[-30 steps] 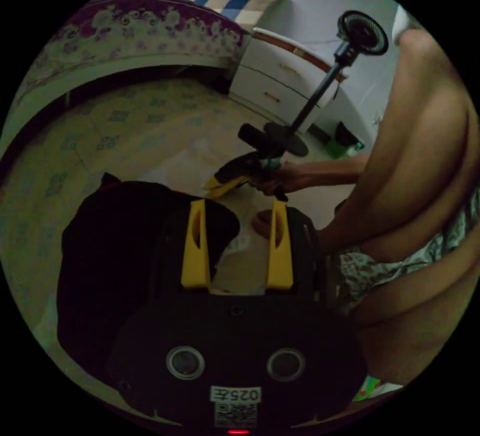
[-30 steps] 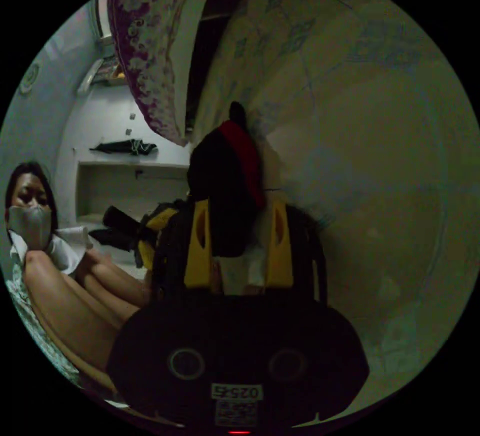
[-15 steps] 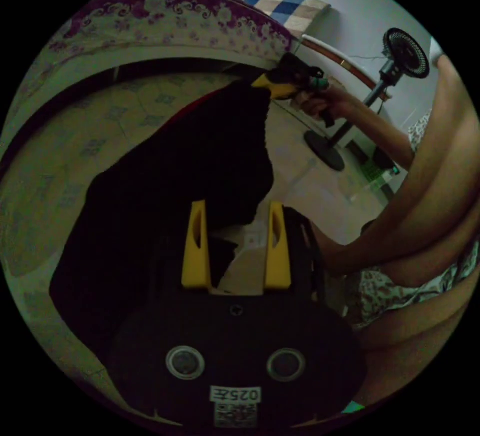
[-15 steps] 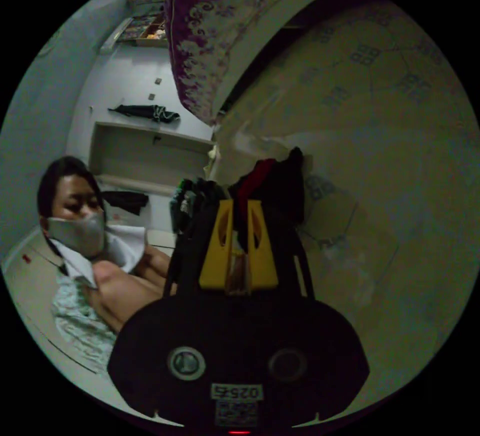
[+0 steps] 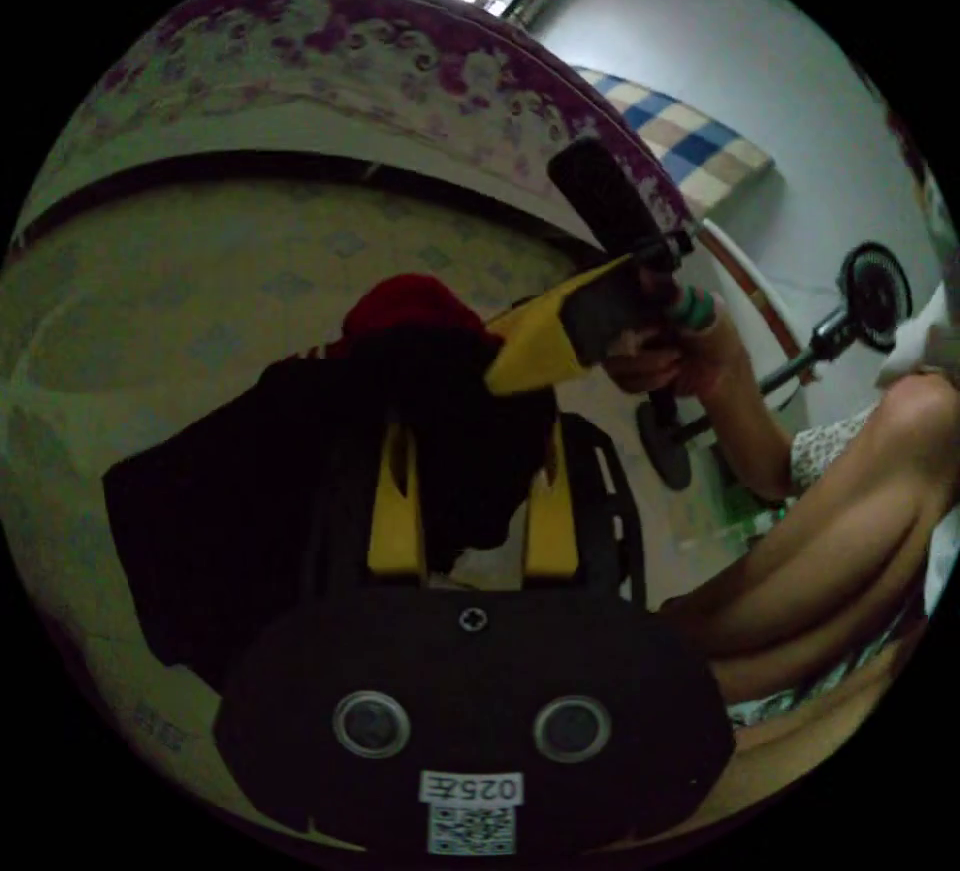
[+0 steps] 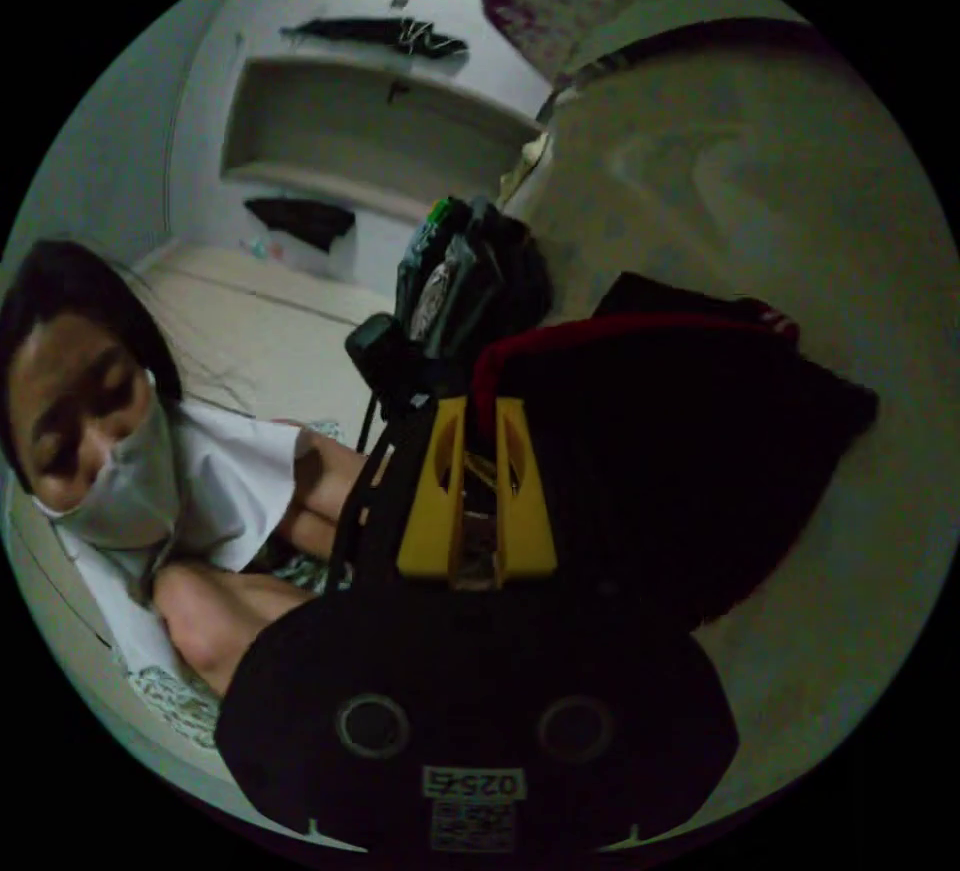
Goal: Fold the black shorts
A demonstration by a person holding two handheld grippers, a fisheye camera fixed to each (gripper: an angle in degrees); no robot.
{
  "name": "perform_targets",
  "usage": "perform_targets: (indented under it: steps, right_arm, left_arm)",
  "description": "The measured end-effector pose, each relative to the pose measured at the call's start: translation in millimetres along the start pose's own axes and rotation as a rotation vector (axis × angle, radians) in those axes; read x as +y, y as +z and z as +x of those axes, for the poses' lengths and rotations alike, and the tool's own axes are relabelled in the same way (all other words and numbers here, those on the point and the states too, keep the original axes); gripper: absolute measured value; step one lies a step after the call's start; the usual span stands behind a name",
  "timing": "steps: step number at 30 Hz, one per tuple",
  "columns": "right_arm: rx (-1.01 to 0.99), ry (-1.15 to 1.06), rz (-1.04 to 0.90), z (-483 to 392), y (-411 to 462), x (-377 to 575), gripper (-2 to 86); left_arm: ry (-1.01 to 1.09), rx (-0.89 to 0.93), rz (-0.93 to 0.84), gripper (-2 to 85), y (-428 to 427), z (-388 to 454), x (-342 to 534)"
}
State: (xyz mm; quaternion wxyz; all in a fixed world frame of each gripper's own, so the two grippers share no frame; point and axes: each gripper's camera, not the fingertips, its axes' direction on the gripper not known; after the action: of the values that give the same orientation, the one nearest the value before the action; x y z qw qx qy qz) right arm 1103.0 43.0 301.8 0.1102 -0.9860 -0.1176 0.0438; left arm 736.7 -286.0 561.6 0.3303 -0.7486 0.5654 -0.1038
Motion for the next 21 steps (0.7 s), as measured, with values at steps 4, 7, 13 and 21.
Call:
perform_targets:
  steps: [4, 7, 13, 21]
  right_arm:
    - [-0.037, -0.173, 0.034, -10, 51, -15, 8.1]
    - [0.005, -0.261, 0.207, -10, 70, 11, 14.4]
    - [0.604, -0.253, 0.230, -22, 183, 101, 19.2]
    - [1.113, -0.405, -0.151, -8, 369, 80, 9.2]
  left_arm:
    - [-0.177, 0.109, 0.029, 9.9, -27, -53, 18]
    - [-0.346, 0.187, 0.054, 9.3, -38, -97, 37]
    - [-0.472, 0.245, 0.073, 9.1, -53, -144, 41]
    - [-0.425, 0.290, -0.009, 9.1, -65, -169, 13]
